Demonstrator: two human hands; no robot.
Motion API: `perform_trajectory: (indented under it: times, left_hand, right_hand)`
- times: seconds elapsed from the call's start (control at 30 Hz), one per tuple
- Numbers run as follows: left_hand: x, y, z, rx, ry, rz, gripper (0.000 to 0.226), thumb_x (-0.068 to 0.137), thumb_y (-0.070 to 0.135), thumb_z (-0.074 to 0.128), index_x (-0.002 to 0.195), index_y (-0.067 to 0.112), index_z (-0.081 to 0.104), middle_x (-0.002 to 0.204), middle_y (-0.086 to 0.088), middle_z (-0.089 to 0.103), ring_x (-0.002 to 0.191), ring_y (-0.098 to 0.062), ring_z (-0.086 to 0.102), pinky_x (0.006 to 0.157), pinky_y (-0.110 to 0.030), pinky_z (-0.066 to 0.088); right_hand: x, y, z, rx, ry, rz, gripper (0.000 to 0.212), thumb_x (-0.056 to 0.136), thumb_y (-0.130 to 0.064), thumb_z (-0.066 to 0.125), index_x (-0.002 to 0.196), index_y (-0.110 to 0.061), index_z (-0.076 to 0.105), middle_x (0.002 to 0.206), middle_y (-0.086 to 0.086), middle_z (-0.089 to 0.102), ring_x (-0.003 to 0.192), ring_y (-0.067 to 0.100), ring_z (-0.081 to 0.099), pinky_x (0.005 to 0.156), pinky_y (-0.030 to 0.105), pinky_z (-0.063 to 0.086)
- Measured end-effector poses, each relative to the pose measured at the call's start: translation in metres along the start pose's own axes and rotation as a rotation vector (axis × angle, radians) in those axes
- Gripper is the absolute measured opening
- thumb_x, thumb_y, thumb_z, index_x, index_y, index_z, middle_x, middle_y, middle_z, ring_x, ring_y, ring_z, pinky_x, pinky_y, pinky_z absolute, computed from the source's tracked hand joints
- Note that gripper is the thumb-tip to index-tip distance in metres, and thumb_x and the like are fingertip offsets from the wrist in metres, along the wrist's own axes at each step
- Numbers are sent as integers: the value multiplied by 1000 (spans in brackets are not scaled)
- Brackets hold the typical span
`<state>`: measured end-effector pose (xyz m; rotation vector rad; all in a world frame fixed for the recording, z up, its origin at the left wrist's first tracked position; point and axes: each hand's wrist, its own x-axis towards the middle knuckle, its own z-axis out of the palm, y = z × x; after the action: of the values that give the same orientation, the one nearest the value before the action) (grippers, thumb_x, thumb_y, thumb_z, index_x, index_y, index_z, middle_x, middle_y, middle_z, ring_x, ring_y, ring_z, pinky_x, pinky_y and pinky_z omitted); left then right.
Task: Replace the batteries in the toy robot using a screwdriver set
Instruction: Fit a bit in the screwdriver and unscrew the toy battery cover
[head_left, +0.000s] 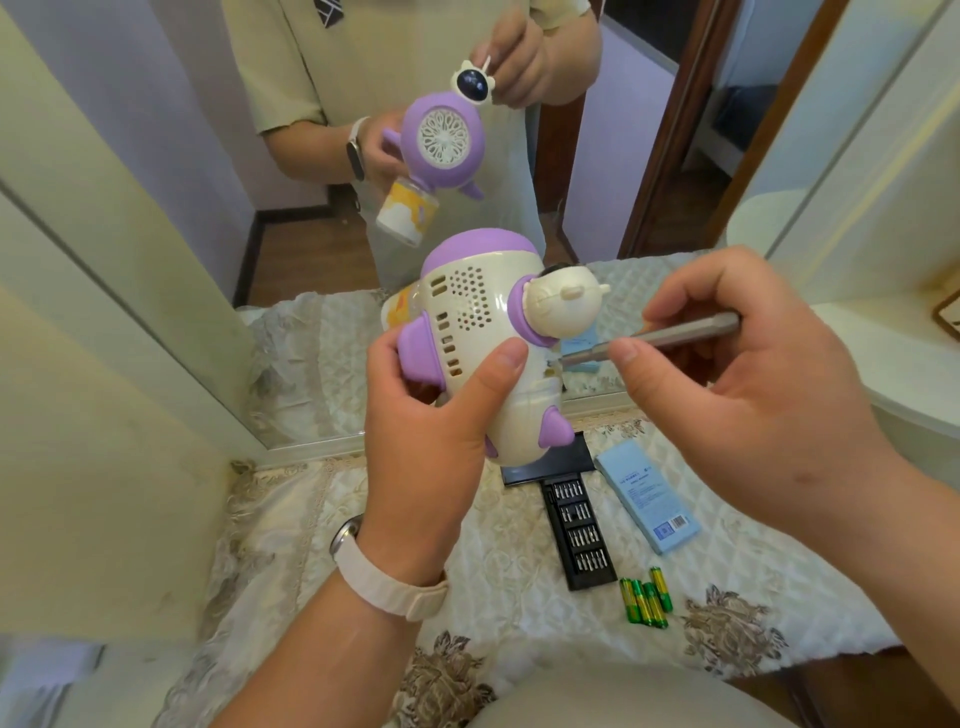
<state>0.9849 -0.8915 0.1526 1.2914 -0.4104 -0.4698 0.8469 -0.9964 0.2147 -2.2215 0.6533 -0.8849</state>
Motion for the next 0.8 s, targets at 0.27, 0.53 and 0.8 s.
perform_trajectory:
  times: [0.27,0.53,0.8]
  left_hand:
    - [4,1,-3,15,21,3,56,63,39,87,109,32,55,97,11,72,86,-13,72,56,-35,57]
    - [4,1,2,29,-7,-1,56,61,43,85,107,32,55,92,14,72,81,-9,71,53,-37,57]
    - [1,4,5,42,-18,-6,54,64,39,81,110,30,54,94,14,72,84,-10,71,58,-36,59]
  right_hand:
    - [5,2,1,-152,2,-26,27,85,-47,62,75,-23,53,53,-4,54,61,14,55,49,22,41]
    - [4,4,-4,94,-58,35,16,84,-29,71,80,-28,56,72,2,64,61,23,63,56,47,51]
    - [2,12,-3,198,-13,43,19,83,-25,69,84,-26,50,72,11,63,66,31,65,60,54,52]
